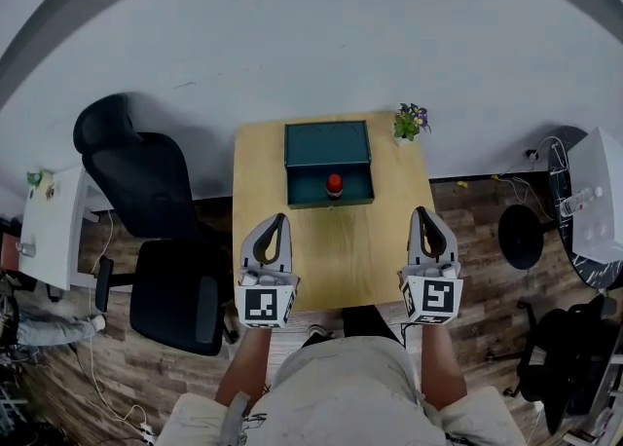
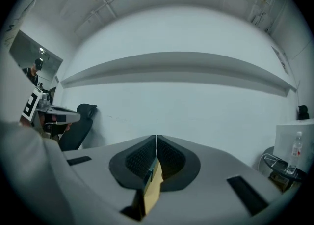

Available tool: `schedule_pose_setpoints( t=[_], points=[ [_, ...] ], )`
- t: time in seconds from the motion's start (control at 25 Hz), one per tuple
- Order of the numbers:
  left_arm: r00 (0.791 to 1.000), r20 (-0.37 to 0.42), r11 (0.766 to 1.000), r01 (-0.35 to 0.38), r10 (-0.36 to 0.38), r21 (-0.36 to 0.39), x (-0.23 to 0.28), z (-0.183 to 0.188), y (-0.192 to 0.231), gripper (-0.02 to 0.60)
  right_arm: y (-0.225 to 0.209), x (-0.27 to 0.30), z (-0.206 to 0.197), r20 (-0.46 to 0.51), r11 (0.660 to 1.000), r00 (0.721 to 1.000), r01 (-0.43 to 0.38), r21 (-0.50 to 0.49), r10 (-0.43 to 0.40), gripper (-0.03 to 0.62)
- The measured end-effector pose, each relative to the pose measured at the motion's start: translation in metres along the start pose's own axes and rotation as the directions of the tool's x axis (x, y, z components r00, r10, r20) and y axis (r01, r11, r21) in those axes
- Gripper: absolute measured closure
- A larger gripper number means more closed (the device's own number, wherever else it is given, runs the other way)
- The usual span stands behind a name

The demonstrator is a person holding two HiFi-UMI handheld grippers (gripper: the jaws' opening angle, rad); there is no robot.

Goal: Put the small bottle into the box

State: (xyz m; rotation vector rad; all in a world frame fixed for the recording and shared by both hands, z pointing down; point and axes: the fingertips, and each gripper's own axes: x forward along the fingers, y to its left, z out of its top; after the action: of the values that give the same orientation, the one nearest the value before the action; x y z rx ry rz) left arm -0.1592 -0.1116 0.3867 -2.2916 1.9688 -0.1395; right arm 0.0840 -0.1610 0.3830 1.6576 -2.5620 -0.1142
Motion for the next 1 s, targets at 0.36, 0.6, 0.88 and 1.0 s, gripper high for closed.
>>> schedule_pose_setpoints(
  t=[0.36, 0.6, 0.88, 1.0],
  points=[
    [0.996, 0.084, 0.999, -0.013, 0.009, 0.046, -0.001, 0.052, 0.012, 0.575, 0.002, 0.005, 0.066, 0.15, 0.998, 0.989, -0.011, -0.054, 0.019, 0.577],
    [0.995, 0.099, 0.999, -0.035, 0.031, 0.041, -0.003, 0.059, 0.022, 0.575, 0.006, 0.013, 0.072, 0.163, 0.999, 0.986, -0.019, -0.047, 0.026, 0.577],
    [0.995, 0.088, 0.999, -0.047, 0.044, 0.022, -0.004, 0.055, 0.03, 0.575, 0.008, 0.018, 0.065, 0.144, 1.0, 0.989, -0.015, -0.025, 0.019, 0.577],
    [0.993, 0.101, 0.998, -0.061, 0.059, 0.014, -0.005, 0.056, 0.035, 0.575, 0.01, 0.02, 0.066, 0.145, 0.999, 0.989, -0.024, -0.031, 0.028, 0.577]
  ],
)
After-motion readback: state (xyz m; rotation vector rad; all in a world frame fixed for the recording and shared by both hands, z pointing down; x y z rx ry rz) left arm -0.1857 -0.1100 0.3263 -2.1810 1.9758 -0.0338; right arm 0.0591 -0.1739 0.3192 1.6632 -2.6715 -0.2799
